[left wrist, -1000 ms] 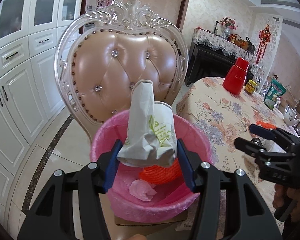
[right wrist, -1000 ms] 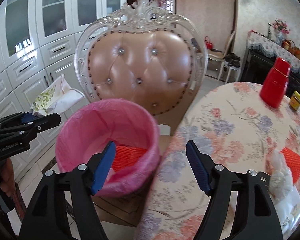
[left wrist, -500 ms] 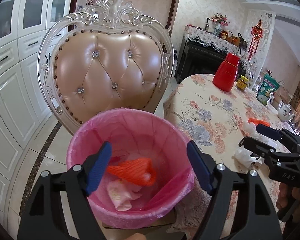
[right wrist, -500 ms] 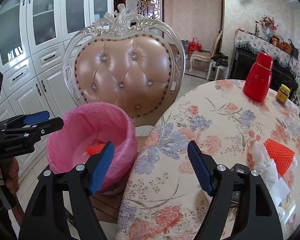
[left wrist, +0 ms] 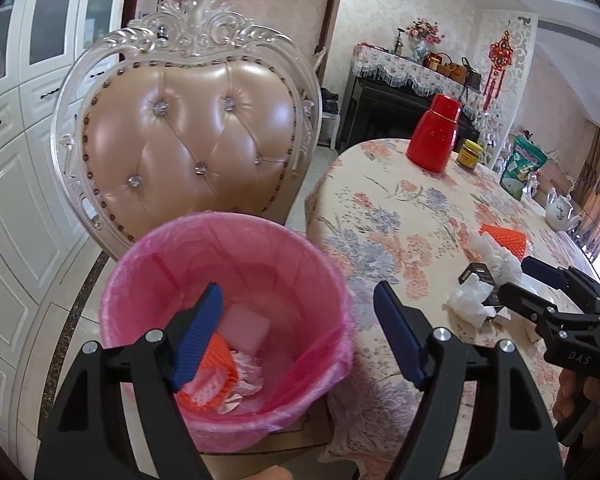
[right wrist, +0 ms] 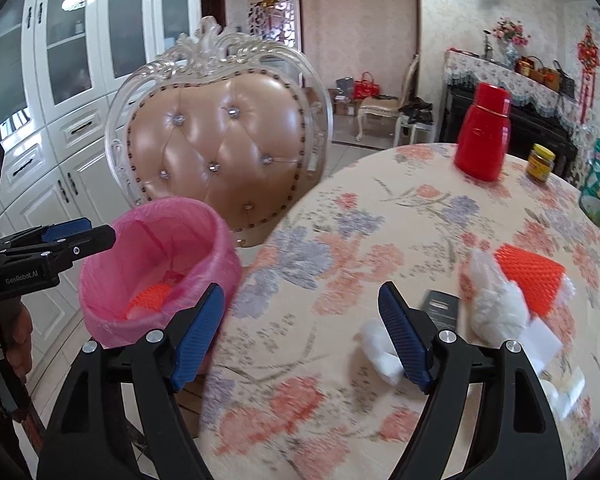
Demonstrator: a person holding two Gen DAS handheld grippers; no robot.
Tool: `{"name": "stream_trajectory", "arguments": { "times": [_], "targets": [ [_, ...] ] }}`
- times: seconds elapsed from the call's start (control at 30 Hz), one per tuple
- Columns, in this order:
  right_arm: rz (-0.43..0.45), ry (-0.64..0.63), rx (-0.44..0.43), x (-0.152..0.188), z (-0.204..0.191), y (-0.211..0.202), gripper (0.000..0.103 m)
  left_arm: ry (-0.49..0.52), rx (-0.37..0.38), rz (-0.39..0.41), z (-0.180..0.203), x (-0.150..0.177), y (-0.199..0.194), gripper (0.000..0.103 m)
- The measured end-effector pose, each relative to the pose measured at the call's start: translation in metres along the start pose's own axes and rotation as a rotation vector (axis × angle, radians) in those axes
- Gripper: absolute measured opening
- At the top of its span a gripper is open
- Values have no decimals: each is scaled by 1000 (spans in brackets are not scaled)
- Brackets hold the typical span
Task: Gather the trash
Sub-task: 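Move both open grippers back over the table toward the remaining trash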
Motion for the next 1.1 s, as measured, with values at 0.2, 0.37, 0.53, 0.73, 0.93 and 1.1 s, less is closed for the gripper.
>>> {"name": "stream_trajectory", "arguments": {
  "times": [0.2, 0.37, 0.53, 0.73, 0.93, 1.1],
  "targets": [
    [8, 49, 61, 16, 41, -16, 76, 28, 40, -14, 32, 3, 11, 75],
    [2, 98, 111, 34, 79, -27, 77, 54, 69, -24, 59, 7, 21, 75],
    [2, 133, 155, 50, 110, -36, 79, 78, 93, -35, 88, 10, 29, 75],
    [3, 178, 190, 68, 145, -42, 82, 110, 115, -56, 119, 14, 40, 75],
    [1, 216, 206, 83, 170, -42, 84, 148, 134, -83, 152, 20, 53, 75],
    [-10, 241, 222, 93, 186, -37, 84, 162, 155, -109, 173, 25, 68, 75]
  ]
}}
Point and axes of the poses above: each gripper's, at about its wrist camera, not at the fingertips, and y roughly the way its jaws point, z to its right, x to its underside, the point moved 4 cm from there along y, roughly the way its jaws point, and after that the axes turned 3 degrees about -z, right-handed, at the moved point
